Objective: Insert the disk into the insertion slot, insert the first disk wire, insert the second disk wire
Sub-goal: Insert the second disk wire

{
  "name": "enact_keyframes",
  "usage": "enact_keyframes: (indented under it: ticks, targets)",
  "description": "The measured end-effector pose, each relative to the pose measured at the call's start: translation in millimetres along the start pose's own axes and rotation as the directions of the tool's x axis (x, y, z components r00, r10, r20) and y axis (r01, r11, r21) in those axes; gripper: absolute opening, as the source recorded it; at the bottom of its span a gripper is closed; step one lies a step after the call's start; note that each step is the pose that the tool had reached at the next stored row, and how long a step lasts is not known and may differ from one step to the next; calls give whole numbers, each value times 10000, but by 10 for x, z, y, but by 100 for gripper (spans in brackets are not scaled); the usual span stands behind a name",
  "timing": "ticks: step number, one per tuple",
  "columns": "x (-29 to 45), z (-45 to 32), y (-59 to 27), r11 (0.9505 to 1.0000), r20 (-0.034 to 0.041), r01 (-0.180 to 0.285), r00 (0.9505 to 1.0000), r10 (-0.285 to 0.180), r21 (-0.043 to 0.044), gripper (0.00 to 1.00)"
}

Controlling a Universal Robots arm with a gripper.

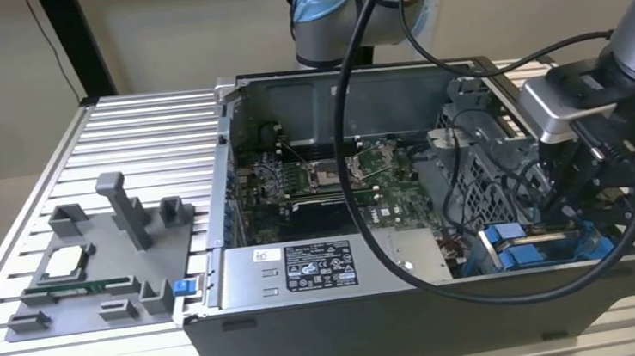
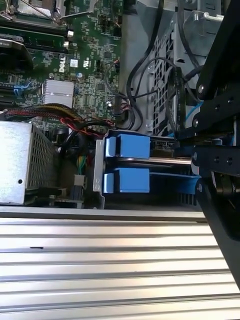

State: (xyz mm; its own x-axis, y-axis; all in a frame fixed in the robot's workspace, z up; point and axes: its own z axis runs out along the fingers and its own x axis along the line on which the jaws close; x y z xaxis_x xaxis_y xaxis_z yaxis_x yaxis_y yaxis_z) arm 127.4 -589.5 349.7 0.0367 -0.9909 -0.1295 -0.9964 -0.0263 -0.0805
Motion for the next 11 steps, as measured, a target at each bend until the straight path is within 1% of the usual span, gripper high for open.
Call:
enact_keyframes:
  ticks: [7, 11]
  targets:
    - [-14, 31, -15, 10000, 28, -24, 10000, 24, 4, 0]
    - [-16, 41, -19, 10000, 30, -25, 10000, 25, 4, 0]
